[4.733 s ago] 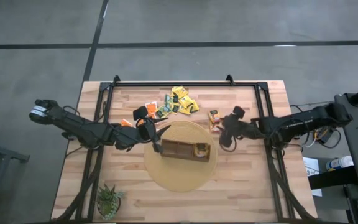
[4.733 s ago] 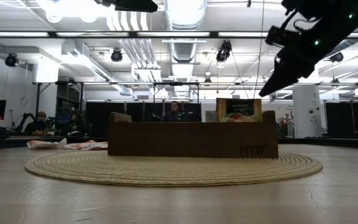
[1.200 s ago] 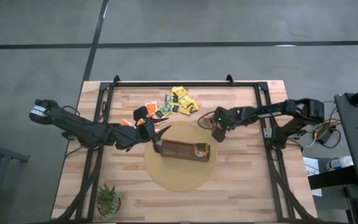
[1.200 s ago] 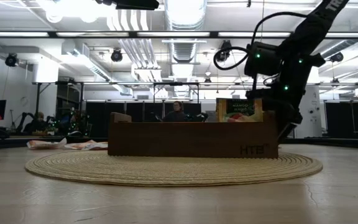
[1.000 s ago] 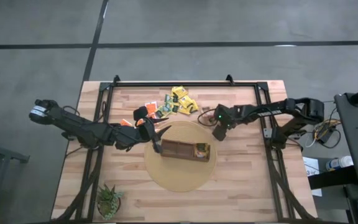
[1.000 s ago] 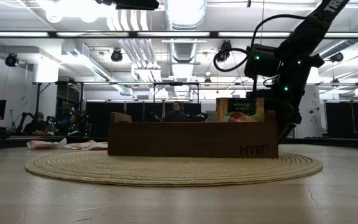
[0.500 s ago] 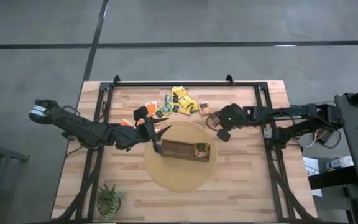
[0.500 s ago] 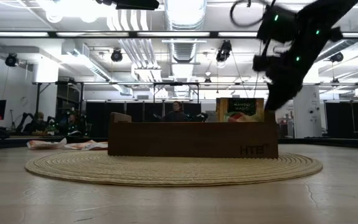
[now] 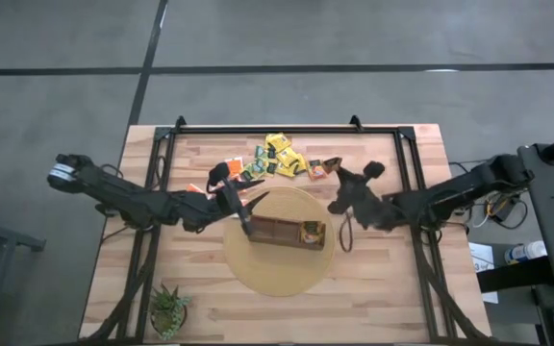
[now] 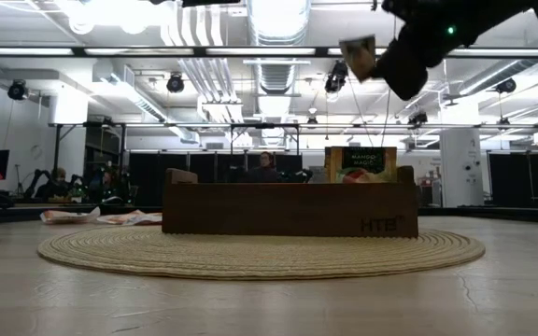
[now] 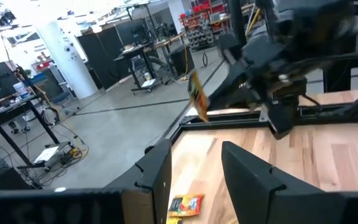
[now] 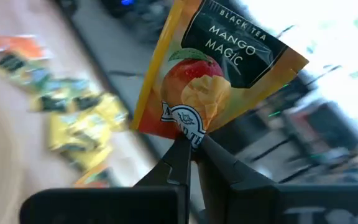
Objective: Pick & Place Tea
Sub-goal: Put the orange and green tea bag into the wooden organizer
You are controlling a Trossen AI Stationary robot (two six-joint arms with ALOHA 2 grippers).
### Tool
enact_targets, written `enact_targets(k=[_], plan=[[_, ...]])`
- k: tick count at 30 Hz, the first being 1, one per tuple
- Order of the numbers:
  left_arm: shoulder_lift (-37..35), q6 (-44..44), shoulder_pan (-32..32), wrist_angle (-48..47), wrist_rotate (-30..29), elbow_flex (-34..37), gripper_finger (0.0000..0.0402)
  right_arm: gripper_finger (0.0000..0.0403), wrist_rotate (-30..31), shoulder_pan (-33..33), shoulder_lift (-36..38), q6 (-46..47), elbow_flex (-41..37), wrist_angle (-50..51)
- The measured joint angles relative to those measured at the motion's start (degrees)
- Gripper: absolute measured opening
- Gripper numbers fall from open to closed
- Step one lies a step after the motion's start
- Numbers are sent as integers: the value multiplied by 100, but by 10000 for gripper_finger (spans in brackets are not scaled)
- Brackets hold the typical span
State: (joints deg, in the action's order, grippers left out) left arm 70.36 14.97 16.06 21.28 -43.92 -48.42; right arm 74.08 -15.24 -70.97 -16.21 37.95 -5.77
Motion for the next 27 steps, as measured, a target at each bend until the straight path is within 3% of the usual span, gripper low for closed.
enact_targets(k=[4, 14, 22, 27], plan=[[173, 100, -72, 447, 212, 0, 135, 13, 1000, -243, -616, -1535, -2, -1789], [652, 472, -184, 1557, 549, -1, 135, 13, 366, -224, -1662, -3223, 77, -4666], [967, 500, -326, 2087, 591, -2, 135, 13, -234, -322, -2014, -3237, 304, -4921], [1109, 422, -407, 2138, 591, -34, 135, 13, -252, -421, -2151, -3320, 529, -4921]])
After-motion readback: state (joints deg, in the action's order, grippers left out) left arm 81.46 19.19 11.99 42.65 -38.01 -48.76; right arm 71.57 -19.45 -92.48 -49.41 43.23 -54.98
